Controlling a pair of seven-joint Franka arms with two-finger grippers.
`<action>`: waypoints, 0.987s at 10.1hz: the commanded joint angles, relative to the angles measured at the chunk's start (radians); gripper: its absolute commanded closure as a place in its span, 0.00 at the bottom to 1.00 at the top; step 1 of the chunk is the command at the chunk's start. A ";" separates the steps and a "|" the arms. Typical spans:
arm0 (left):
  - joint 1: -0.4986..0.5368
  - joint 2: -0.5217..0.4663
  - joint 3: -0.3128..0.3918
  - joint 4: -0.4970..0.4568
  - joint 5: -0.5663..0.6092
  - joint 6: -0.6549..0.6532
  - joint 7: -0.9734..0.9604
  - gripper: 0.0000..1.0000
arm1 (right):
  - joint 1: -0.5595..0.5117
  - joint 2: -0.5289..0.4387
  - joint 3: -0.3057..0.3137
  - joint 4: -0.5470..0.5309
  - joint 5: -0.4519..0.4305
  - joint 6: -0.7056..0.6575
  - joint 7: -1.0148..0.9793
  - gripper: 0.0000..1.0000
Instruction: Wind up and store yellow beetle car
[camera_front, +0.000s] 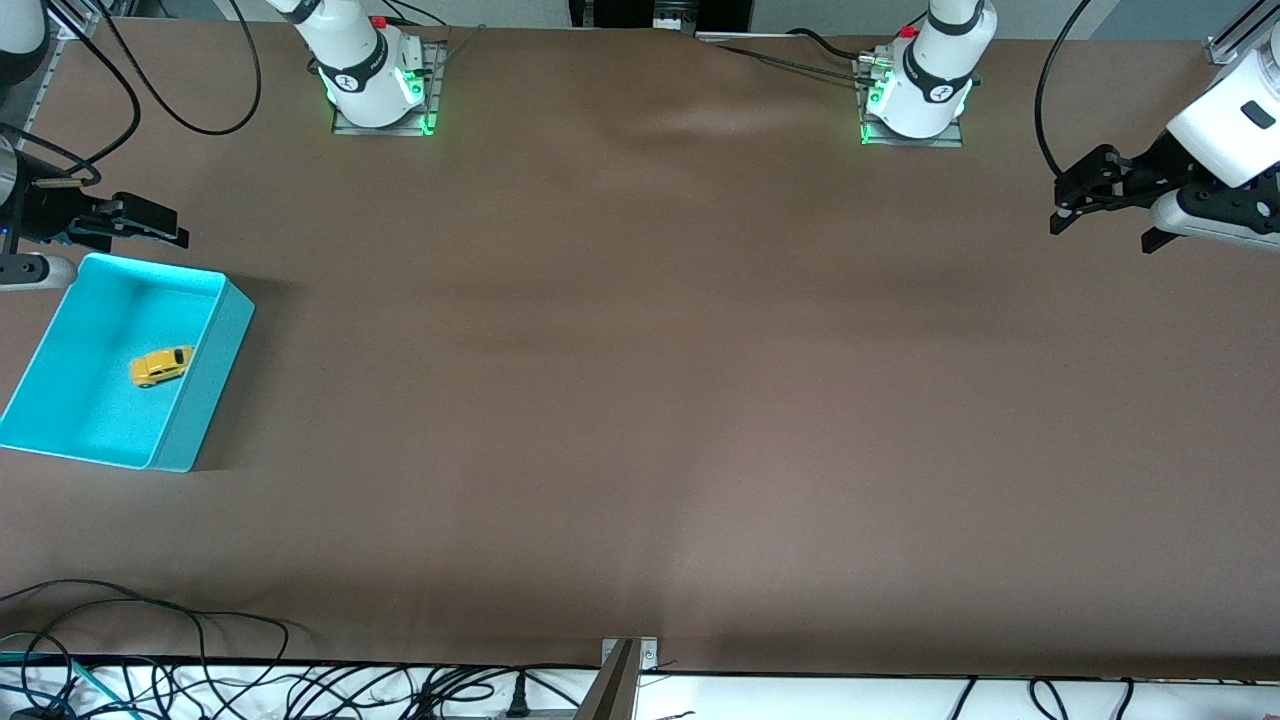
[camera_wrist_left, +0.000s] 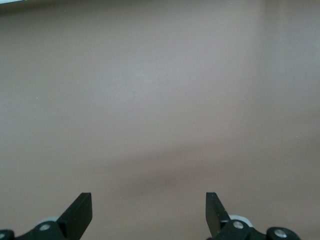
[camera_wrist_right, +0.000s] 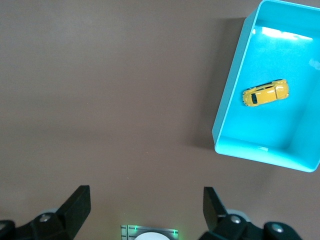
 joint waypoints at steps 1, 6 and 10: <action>0.000 0.014 -0.001 0.032 0.009 -0.018 0.007 0.00 | 0.016 -0.032 0.050 0.006 -0.050 -0.023 0.135 0.00; 0.005 0.014 -0.001 0.032 0.010 -0.019 0.007 0.00 | 0.031 -0.061 0.052 0.003 -0.031 -0.040 0.210 0.00; 0.004 0.014 -0.003 0.032 0.010 -0.018 0.006 0.00 | 0.035 -0.084 0.053 0.003 -0.029 -0.066 0.223 0.00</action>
